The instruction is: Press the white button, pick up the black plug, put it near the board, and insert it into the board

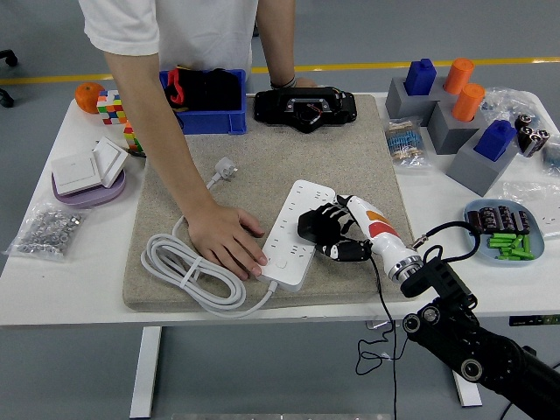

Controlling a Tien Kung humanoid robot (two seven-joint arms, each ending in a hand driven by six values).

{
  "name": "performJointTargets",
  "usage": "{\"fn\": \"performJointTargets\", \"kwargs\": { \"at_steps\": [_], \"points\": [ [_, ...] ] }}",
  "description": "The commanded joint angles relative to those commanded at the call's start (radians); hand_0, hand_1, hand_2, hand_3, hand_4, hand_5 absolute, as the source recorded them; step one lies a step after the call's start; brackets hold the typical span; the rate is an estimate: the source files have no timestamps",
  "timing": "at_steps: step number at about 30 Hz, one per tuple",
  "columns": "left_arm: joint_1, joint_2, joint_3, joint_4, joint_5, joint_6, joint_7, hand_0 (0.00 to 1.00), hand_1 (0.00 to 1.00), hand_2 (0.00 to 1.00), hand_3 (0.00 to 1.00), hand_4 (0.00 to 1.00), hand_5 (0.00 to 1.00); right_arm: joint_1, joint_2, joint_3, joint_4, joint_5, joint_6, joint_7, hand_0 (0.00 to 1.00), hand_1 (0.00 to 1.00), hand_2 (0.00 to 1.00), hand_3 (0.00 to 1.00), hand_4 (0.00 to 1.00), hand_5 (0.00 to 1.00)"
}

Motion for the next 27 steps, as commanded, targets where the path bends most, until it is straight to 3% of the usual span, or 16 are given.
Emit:
{"fn": "performJointTargets", "kwargs": {
  "at_steps": [27],
  "points": [
    [0.000, 0.000, 0.002, 0.000, -0.002, 0.000, 0.000, 0.706, 0.665, 0.585, 0.679, 0.663, 0.270, 0.003, 0.005, 0.000, -0.015, -0.007, -0.005, -0.001, 0.350, 0.279, 0.337, 0.533, 0.743, 0.002]
  ]
}}
